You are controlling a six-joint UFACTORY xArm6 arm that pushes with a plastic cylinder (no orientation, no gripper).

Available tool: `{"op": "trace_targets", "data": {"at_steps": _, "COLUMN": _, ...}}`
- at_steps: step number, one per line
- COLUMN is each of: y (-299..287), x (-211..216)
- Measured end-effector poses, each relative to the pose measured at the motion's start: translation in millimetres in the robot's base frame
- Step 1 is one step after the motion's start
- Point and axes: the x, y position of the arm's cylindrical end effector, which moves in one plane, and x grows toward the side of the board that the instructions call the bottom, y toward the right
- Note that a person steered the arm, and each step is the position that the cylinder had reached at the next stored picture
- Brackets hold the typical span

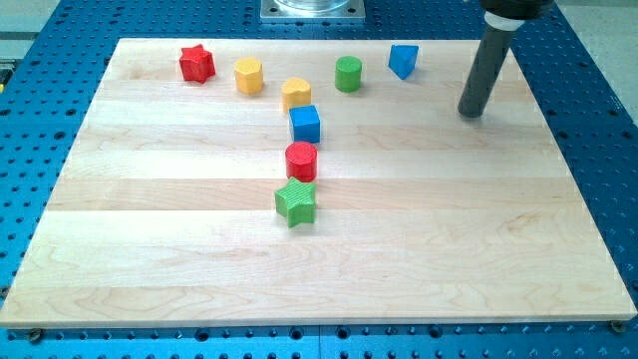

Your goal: Push the yellow blocks right to the red star

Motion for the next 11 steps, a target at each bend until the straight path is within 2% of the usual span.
{"op": "trace_targets", "data": {"at_steps": 1, "y": -56.8, "x": -25.3}}
{"op": "trace_targets", "data": {"at_steps": 2, "y": -147.9, "x": 7.0}}
{"op": "trace_targets", "data": {"at_steps": 3, "y": -206.0, "x": 9.7}}
{"op": "trace_targets", "data": {"at_steps": 4, "y": -234.2, "x": -0.2}}
{"op": "trace_targets", "data": {"at_steps": 6, "y": -210.0, "x": -18.3}}
{"op": "trace_targets", "data": {"at_steps": 7, "y": -221.5, "x": -26.8}}
{"op": "trace_targets", "data": {"at_steps": 8, "y": -177.0, "x": -32.6}}
{"op": "trace_targets", "data": {"at_steps": 9, "y": -177.4, "x": -48.9}}
{"op": "trace_targets", "data": {"at_steps": 10, "y": -218.0, "x": -52.2}}
{"op": "trace_targets", "data": {"at_steps": 11, "y": -208.9, "x": -42.6}}
